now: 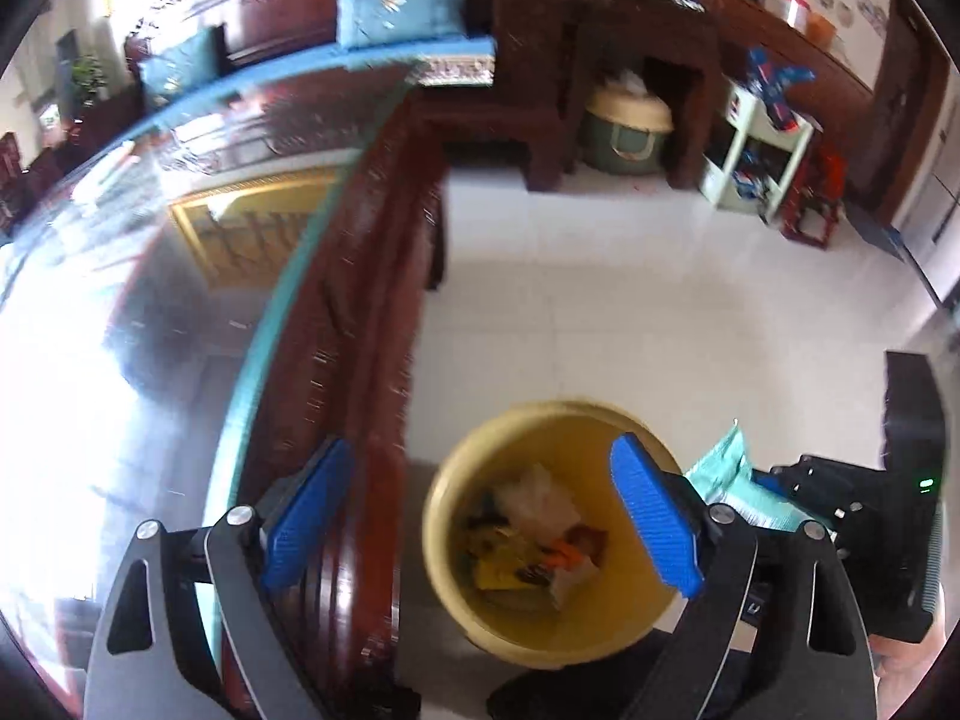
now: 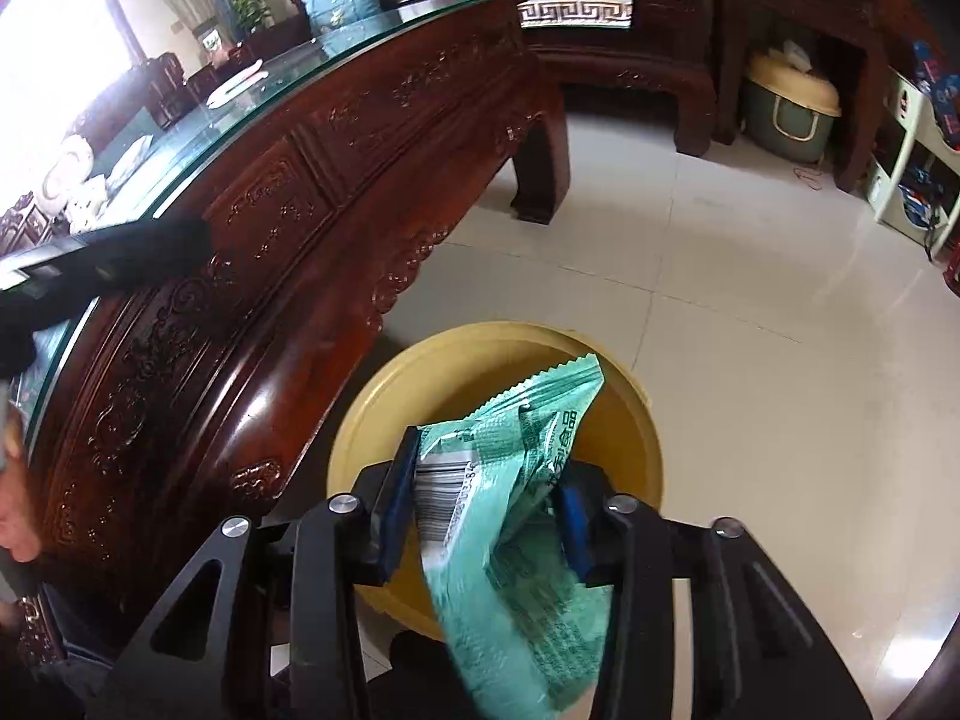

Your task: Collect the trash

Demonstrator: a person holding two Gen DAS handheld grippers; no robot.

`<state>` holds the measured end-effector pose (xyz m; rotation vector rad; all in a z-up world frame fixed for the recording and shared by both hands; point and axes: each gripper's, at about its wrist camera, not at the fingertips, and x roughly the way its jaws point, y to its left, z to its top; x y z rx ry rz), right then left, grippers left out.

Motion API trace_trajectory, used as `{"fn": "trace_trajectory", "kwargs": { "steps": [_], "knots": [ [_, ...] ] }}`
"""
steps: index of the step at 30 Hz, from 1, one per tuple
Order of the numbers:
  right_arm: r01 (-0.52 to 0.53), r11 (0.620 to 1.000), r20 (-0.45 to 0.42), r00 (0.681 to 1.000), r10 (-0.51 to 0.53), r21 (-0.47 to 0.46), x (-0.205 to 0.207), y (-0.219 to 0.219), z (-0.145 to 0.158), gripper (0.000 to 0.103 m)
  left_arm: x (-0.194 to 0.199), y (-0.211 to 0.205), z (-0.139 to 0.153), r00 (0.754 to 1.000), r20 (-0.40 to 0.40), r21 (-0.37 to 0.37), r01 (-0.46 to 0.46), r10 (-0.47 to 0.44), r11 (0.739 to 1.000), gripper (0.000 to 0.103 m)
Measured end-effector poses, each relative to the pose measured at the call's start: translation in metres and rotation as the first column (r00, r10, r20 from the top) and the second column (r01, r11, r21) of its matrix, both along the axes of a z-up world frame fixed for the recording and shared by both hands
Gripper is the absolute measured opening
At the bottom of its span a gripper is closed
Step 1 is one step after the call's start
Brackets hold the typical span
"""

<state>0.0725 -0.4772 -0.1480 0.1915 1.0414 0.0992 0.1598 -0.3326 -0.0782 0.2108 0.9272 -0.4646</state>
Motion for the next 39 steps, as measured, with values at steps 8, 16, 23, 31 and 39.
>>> {"fn": "trace_trajectory", "kwargs": {
  "steps": [8, 16, 23, 31, 39],
  "knots": [
    [-0.013, 0.997, 0.055, 0.998, 0.017, -0.080, 0.014, 0.020, 0.021, 0.066, 0.006, 0.029, 0.019, 0.999, 0.020, -0.016, -0.027, 0.028, 1.000, 0.089],
    [-0.006, 0.990, 0.099, 0.995, 0.020, -0.144, 0.010, 0.041, 0.048, 0.066, 0.006, 0.037, 0.025, 0.999, 0.021, -0.053, -0.027, 0.029, 0.998, 0.089],
    [0.081, 0.973, 0.207, 0.978, -0.035, -0.215, -0.005, 0.067, 0.089, 0.075, -0.004, 0.066, 0.048, 0.993, 0.090, -0.121, -0.062, 0.073, 0.991, 0.094],
    [0.048, 0.980, 0.306, 0.952, 0.014, -0.192, -0.013, 0.119, 0.132, 0.075, -0.021, 0.119, 0.078, 0.972, 0.185, -0.152, -0.118, 0.145, 0.981, 0.096],
    [-0.026, 0.983, 0.364, 0.927, 0.091, -0.180, -0.012, 0.188, 0.157, 0.082, -0.036, 0.206, 0.096, 0.928, 0.267, -0.148, -0.228, 0.261, 0.962, 0.099]
  ]
}}
